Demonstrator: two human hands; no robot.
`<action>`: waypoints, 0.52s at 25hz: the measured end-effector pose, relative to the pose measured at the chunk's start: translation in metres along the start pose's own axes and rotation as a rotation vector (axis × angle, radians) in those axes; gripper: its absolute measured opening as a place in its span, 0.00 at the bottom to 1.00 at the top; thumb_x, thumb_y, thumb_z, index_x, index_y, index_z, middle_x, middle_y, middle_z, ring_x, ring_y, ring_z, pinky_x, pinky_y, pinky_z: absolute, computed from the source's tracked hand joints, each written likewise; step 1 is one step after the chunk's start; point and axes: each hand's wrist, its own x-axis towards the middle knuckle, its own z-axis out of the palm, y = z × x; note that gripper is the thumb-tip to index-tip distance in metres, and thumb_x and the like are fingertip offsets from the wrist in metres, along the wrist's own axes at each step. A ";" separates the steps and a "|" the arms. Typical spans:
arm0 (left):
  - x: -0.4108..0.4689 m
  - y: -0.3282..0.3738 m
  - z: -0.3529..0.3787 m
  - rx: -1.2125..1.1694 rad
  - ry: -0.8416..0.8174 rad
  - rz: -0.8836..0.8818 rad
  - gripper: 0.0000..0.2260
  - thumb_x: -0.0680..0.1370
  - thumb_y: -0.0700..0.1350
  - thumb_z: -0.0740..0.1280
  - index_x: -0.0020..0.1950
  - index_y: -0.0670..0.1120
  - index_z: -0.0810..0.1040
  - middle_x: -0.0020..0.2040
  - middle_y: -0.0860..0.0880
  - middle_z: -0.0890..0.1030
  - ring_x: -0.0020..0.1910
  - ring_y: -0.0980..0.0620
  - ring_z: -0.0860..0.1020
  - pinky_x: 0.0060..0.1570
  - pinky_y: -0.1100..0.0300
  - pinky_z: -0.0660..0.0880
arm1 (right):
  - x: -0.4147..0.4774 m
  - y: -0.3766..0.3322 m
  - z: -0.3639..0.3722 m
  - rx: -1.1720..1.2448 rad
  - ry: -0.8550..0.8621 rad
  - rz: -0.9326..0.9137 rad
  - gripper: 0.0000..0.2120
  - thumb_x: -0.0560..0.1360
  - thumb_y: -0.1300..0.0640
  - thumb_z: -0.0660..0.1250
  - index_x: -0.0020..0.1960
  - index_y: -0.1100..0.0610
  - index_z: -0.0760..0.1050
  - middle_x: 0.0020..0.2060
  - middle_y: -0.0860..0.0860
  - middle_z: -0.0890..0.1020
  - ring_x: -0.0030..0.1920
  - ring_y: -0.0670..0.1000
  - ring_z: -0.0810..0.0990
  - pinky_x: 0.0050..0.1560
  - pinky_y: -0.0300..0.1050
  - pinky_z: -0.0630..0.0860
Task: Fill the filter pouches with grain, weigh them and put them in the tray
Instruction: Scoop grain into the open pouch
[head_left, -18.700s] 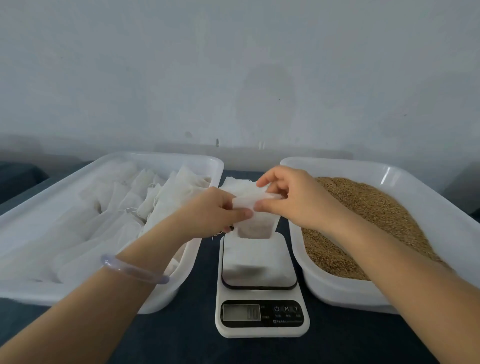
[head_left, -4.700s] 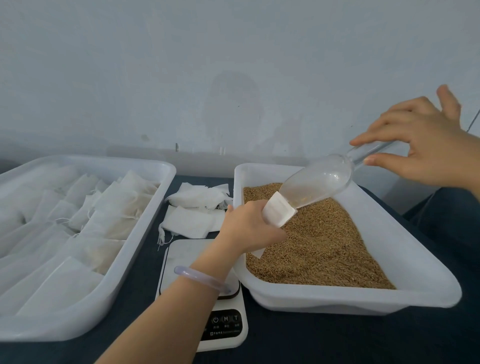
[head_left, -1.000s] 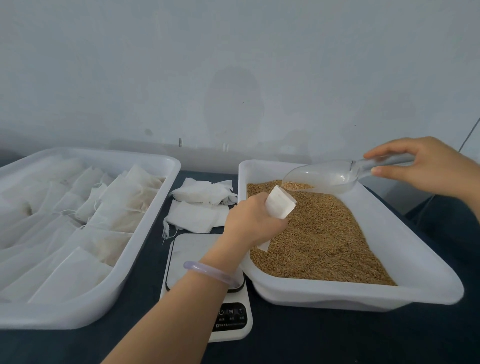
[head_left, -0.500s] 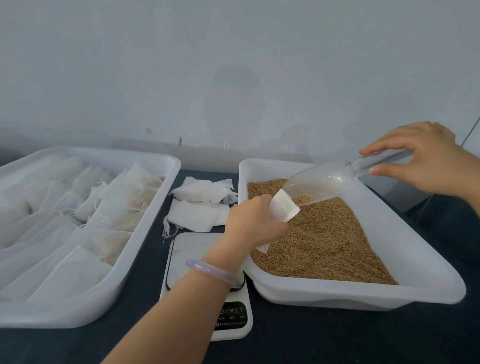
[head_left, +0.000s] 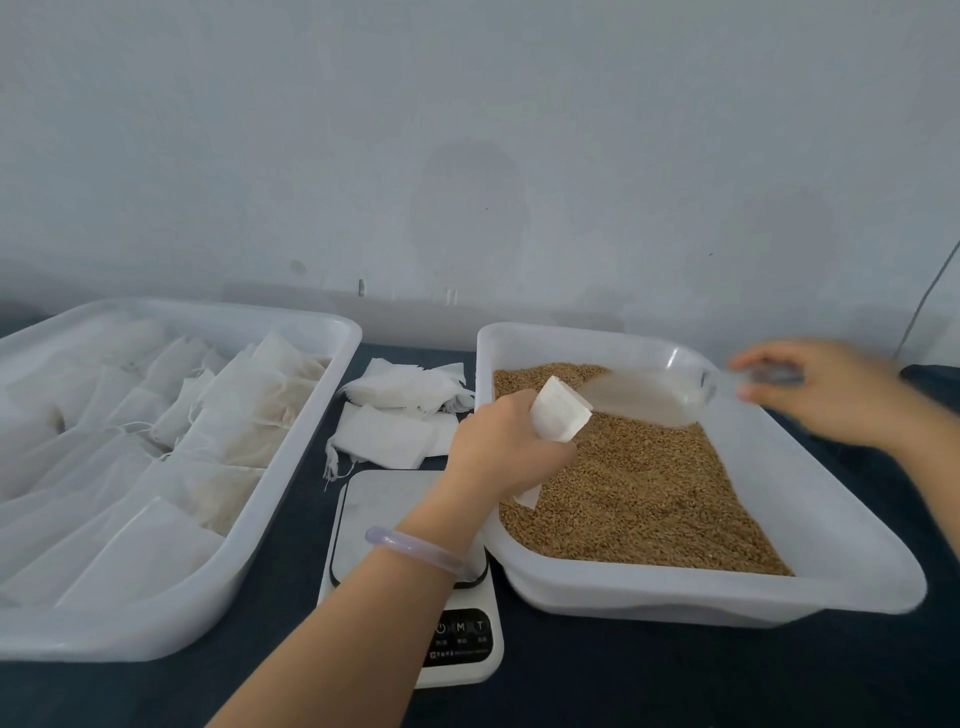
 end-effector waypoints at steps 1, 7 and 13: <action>0.000 0.000 -0.001 -0.022 0.006 -0.005 0.11 0.70 0.52 0.69 0.48 0.50 0.72 0.38 0.54 0.77 0.42 0.50 0.78 0.40 0.58 0.75 | -0.003 0.003 0.015 -0.078 -0.036 0.040 0.10 0.73 0.44 0.67 0.53 0.38 0.74 0.58 0.44 0.79 0.63 0.53 0.72 0.69 0.58 0.58; -0.004 0.001 -0.001 -0.055 -0.006 0.031 0.18 0.68 0.59 0.73 0.48 0.51 0.74 0.41 0.54 0.78 0.44 0.52 0.78 0.44 0.55 0.77 | -0.019 -0.012 0.085 -0.210 -0.323 -0.013 0.14 0.72 0.40 0.65 0.57 0.36 0.70 0.59 0.36 0.75 0.65 0.45 0.71 0.72 0.65 0.48; -0.005 0.003 -0.007 -0.241 -0.027 0.047 0.09 0.63 0.52 0.67 0.40 0.53 0.73 0.34 0.55 0.76 0.38 0.51 0.76 0.39 0.55 0.73 | -0.015 -0.070 0.071 0.564 -0.374 -0.384 0.35 0.65 0.45 0.74 0.67 0.35 0.62 0.63 0.31 0.72 0.65 0.33 0.68 0.67 0.40 0.63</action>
